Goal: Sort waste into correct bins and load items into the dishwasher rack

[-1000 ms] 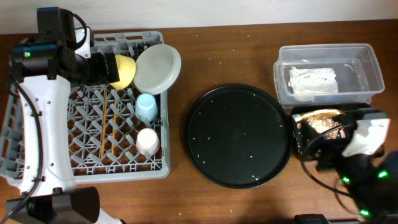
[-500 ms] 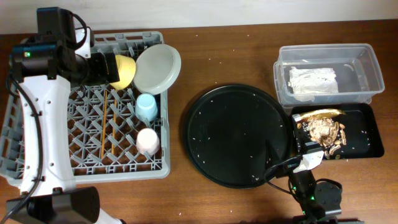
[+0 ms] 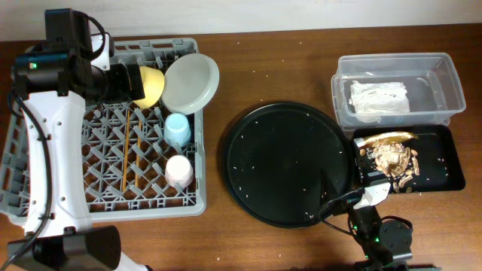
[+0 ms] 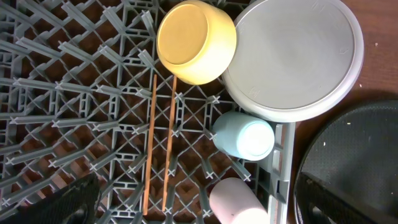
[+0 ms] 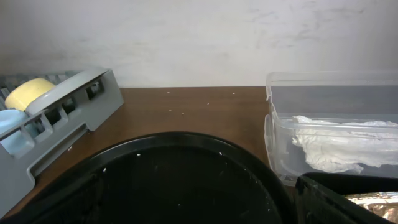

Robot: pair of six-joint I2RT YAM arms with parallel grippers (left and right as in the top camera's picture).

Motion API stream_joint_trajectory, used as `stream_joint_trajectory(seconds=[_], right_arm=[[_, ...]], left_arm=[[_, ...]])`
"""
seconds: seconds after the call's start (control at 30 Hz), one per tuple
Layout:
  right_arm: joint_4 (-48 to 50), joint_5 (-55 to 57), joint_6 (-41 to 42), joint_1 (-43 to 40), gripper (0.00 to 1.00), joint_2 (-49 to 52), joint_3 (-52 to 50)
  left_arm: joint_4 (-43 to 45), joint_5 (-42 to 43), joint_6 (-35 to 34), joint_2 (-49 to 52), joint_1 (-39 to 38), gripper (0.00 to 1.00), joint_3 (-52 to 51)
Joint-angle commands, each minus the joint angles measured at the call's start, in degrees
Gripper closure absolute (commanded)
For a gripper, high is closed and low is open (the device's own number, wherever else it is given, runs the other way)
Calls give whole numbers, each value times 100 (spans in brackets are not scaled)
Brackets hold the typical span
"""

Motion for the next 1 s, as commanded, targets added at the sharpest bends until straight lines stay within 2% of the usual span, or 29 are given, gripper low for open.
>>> stream_joint_trajectory(seconds=[0.0, 0.13, 0.2, 0.27, 0.37, 0.43, 0.53, 0.67, 0.73, 0.9, 0.97], right_arm=[[22, 92, 42, 61, 2, -66, -61], [22, 92, 42, 61, 1, -66, -61], [22, 92, 42, 61, 2, -66, -61], [22, 92, 42, 61, 2, -66, -61], [22, 92, 42, 61, 2, -66, -61], [22, 92, 42, 61, 2, -66, -61], [22, 92, 42, 61, 2, -66, -61], [22, 92, 42, 61, 2, -66, -61], [22, 92, 42, 61, 2, -66, -61], [22, 92, 42, 61, 1, -66, -61], [22, 94, 42, 61, 2, -66, -61]], left_arm=[[-7, 59, 28, 28, -11, 1, -7], [192, -90, 94, -173, 0, 1, -26], [807, -74, 149, -564, -2, 1, -284], [1475, 227, 544, -1150, -15, 1, -916], [2830, 275, 890, -2417, 17, 1, -2717], [4203, 273, 1152, -3501, 15, 1, -4365], [5982, 273, 1150, -5176, 92, 1, -6887], [7364, 101, 1156, -7066, 151, 1, -9326], [7903, 39, 1392, -7997, 151, 1, -10321], [8032, 39, 1471, -9335, 149, 1, -11412], [7744, -2, 1563, -9648, 133, 1, -11484]])
